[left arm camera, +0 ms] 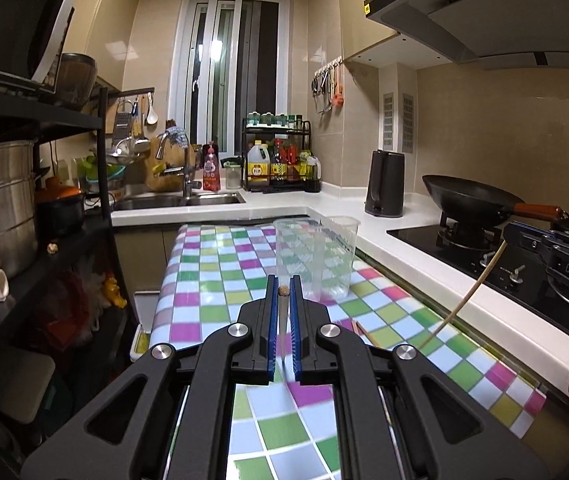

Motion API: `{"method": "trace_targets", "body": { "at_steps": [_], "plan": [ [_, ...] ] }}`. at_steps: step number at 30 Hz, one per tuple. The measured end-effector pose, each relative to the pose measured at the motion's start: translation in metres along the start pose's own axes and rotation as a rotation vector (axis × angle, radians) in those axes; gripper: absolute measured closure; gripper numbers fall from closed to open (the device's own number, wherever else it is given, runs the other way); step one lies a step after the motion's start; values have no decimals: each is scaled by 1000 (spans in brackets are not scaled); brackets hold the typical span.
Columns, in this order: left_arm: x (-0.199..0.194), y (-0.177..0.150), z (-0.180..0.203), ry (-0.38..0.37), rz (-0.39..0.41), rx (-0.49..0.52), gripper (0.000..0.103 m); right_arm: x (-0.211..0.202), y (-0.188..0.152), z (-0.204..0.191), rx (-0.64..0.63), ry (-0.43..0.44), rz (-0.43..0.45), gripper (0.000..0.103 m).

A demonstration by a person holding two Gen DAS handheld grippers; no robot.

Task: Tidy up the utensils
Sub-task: 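Lift both held chopsticks and carry them over the clear plastic container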

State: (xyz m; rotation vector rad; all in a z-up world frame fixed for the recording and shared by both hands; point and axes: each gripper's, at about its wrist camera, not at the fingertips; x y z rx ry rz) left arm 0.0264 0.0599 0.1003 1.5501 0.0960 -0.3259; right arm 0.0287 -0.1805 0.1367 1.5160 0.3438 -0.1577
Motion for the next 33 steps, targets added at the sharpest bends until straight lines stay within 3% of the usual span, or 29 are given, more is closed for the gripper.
{"method": "trace_targets", "body": {
  "at_steps": [9,20,24,33],
  "plan": [
    [43,18,-8,-26,-83,-39,97,33,12,14,24,0,-51,99],
    [48,71,-11,-105,-153,2,97,39,32,27,13,11,-61,99],
    [63,65,-15,-127,-223,-20,97,50,28,32,32,8,-103,99],
    [60,59,-9,-137,-189,-18,97,60,31,30,6,1,-117,99]
  ]
}}
Point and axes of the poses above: each gripper's, at about its wrist camera, not at the fingertips, and x roughly the way its jaws point, z to its right, y to its top
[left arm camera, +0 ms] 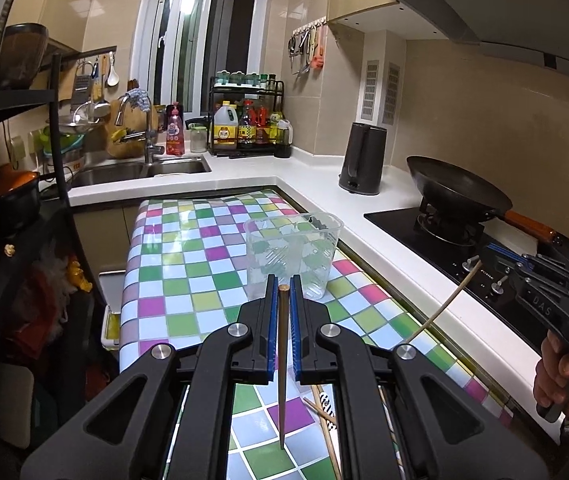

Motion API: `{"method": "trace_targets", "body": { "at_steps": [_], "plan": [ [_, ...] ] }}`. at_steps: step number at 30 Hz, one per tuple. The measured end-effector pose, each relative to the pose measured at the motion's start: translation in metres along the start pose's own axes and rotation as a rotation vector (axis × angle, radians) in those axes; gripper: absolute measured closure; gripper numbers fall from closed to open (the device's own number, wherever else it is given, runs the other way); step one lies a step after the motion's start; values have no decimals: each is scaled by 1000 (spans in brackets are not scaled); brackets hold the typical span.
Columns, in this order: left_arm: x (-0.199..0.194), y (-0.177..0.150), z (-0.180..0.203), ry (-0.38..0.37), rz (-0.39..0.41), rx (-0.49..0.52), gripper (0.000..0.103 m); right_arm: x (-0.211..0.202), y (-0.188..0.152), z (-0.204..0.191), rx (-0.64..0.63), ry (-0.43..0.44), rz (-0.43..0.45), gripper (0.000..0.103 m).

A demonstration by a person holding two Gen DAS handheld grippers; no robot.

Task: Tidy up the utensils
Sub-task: 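Lift both held chopsticks and carry them over the clear plastic container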

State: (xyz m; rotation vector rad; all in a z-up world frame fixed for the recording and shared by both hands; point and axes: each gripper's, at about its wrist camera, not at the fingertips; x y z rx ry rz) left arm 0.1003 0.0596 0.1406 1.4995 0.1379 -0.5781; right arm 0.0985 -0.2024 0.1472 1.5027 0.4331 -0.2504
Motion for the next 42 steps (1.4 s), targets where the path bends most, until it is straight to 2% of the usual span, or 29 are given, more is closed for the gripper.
{"method": "trace_targets", "body": {
  "at_steps": [15,27,31,42],
  "plan": [
    [6,-22,-2,-12,-33,-8,97,17,-10,-7,-15,-26,-20,97],
    [9,-25,-3,-24,-49,-20,97,31,-27,-9,-24,-39,-68,97],
    [6,-18,-5,-25,-33,-23,97,27,-19,-7,-22,-35,-63,97],
    [15,15,-13,-27,-7,-33,97,21,40,-5,14,76,-67,97]
  ]
}}
Point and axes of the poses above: each gripper's, at about its wrist camera, not at the fingertips, and x roughly the way its jaws point, z to its right, y to its top
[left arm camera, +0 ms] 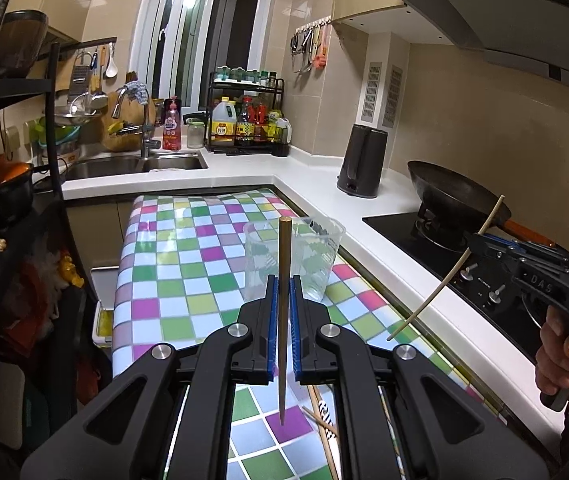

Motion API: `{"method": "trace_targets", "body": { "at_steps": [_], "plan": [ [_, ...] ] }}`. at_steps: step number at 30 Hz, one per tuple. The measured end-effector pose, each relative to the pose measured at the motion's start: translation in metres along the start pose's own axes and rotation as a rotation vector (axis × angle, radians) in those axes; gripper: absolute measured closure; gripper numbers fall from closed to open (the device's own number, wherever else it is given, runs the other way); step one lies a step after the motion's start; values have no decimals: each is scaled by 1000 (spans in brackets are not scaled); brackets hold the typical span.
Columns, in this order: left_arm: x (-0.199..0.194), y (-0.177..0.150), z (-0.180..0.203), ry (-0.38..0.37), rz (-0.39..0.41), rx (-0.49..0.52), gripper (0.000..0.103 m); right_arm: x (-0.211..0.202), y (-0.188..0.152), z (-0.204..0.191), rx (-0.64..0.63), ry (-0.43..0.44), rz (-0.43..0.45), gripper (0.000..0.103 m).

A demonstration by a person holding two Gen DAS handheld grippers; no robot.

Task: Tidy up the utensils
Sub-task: 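Lift both held chopsticks and carry them over the clear plastic container, then lower the chopsticks into the container and open both tools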

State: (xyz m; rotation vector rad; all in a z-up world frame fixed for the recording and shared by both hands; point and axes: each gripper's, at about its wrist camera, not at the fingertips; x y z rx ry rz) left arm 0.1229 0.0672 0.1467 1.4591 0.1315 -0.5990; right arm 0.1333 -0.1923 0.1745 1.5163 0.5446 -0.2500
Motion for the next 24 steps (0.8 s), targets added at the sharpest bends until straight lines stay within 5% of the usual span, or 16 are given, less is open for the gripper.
{"method": "trace_targets", "body": {
  "at_steps": [6,17,24],
  "plan": [
    [16,38,-3,5,22,10,97,5,43,-2,-5,42,8,97],
    [52,156,-10,27,171,-1,97,35,137,-12,-51,82,88,97],
    [109,164,-17,6,133,-54,97,98,144,1,1,87,21,97]
  ]
}}
Point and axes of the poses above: each gripper's, at about its wrist camera, not at the fingertips, and x roughly the way its jaws point, z to its right, y to its top
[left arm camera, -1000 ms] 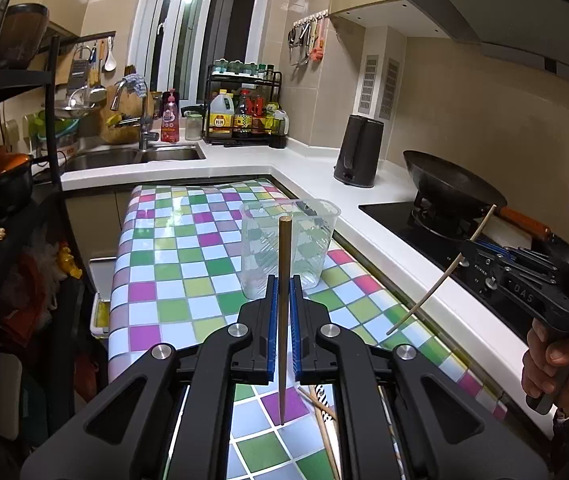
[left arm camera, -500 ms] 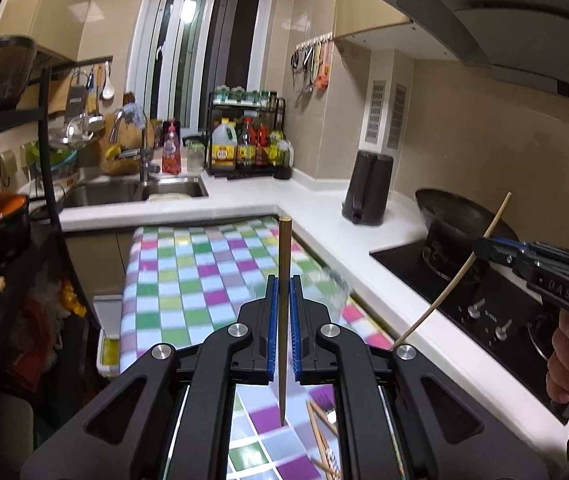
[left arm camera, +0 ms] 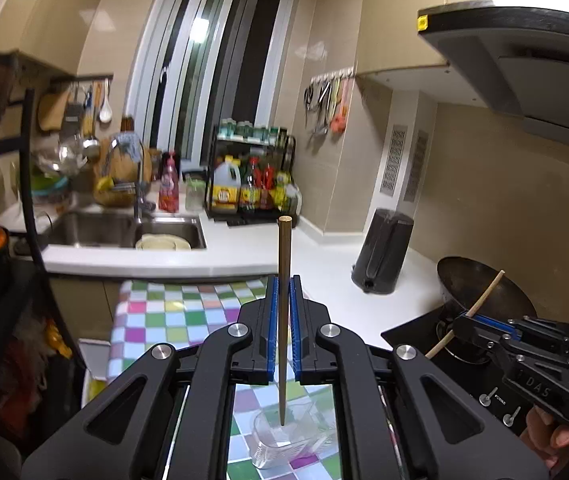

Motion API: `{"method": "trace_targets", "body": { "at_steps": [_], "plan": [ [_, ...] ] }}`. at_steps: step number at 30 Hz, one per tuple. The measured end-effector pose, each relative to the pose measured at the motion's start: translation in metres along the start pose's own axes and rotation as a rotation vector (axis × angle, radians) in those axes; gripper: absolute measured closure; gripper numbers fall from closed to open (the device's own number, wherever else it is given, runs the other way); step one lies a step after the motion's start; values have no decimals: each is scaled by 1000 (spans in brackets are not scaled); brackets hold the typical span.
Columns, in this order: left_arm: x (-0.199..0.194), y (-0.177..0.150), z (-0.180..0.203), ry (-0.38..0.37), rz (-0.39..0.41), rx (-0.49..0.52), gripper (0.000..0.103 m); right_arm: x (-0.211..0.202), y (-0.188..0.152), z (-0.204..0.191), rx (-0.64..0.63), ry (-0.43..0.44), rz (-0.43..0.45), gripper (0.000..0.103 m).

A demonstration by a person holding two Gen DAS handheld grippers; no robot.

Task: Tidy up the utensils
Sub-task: 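Lower the chopsticks into the container and open both tools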

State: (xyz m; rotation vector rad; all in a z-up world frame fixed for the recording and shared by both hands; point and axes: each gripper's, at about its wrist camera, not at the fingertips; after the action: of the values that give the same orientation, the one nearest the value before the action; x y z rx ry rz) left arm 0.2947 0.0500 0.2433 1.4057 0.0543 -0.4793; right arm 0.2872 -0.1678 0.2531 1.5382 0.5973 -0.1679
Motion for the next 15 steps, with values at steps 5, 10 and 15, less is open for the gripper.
{"method": "trace_targets", "body": {
  "at_steps": [5,10,15],
  "plan": [
    [34,-31,-5,1,-83,-4,97,41,-23,12,36,5,-77,97],
    [53,-62,-11,-5,-150,-9,97,67,-41,16,48,9,-136,97],
    [63,-81,-14,0,-192,-7,97,81,-58,14,52,13,-172,97]
  ]
}}
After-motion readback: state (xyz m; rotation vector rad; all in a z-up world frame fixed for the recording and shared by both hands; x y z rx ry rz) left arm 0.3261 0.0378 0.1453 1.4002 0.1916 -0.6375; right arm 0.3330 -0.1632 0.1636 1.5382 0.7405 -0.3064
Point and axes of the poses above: each gripper's, at about its wrist camera, not at the fingertips, and x roughly the way its jaws point, z to its right, y to its top
